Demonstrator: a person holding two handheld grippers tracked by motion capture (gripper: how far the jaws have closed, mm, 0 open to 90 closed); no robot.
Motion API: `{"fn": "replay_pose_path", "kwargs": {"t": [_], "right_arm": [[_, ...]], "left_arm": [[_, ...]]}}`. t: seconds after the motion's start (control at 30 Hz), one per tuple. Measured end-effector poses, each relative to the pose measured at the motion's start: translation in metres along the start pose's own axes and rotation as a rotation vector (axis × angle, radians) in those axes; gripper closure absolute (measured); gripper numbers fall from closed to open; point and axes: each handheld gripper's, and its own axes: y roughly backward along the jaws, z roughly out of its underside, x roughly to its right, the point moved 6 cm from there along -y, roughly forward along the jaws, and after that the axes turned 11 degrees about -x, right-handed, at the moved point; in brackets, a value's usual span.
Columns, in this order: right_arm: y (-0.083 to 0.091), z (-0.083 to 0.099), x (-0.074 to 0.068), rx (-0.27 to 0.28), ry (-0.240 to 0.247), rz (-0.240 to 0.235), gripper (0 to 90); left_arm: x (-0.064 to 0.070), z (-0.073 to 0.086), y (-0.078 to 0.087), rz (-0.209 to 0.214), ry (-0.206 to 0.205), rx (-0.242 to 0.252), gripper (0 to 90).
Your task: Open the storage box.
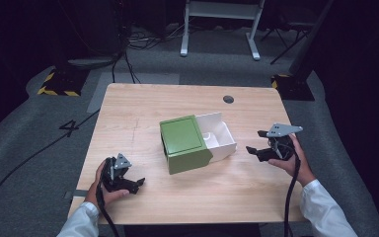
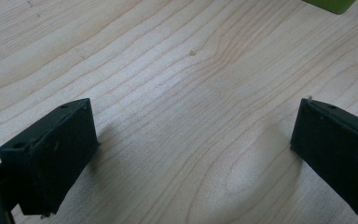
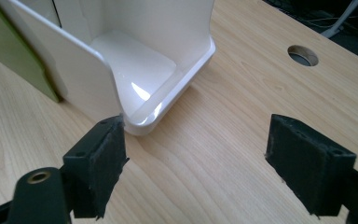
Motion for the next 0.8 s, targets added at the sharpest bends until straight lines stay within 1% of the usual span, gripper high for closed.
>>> {"fn": "replay_pose_path", "kwargs": {"t": [0.1, 0.13, 0.2, 0.3, 0.33, 0.37, 0.47, 0.63, 0.67, 0.8], "right_arm": [[0.002, 0.008, -0.003, -0.013, 0.009, 0.012, 20.2], [0.002, 0.008, -0.003, -0.013, 0.009, 0.012, 20.2], [0.003, 0.015, -0.005, -0.031, 0.022, 0.017, 20.1], [0.003, 0.019, -0.007, -0.039, 0.023, 0.018, 20.1], [0.003, 0.024, -0.008, -0.049, 0.023, 0.02, 20.1], [0.003, 0.024, -0.008, -0.049, 0.023, 0.02, 20.1], [0.002, 0.035, -0.01, -0.077, 0.027, 0.029, 19.9], [0.004, 0.049, -0.012, -0.091, 0.018, 0.034, 19.6], [0.004, 0.049, -0.012, -0.091, 0.018, 0.034, 19.6], [0.004, 0.07, -0.014, -0.122, 0.015, 0.048, 19.6]], "left_arm": [[0.0, 0.0, 0.0, 0.004, -0.002, -0.001, 0.5], [0.0, 0.0, 0.0, 0.005, -0.001, -0.001, 0.5], [0.0, 0.0, 0.0, 0.005, -0.003, -0.001, 0.4], [0.0, -0.001, 0.0, 0.009, -0.002, -0.002, 0.3], [0.0, -0.001, -0.001, 0.009, -0.001, 0.0, 0.3], [0.0, -0.001, -0.001, 0.01, -0.003, 0.0, 0.3], [0.001, -0.001, -0.001, 0.012, -0.005, 0.0, 0.2], [0.001, -0.001, -0.001, 0.012, -0.007, 0.0, 0.2], [0.001, -0.001, -0.001, 0.01, -0.007, 0.0, 0.2], [0.001, -0.001, -0.001, 0.006, -0.005, 0.001, 0.5]]}}
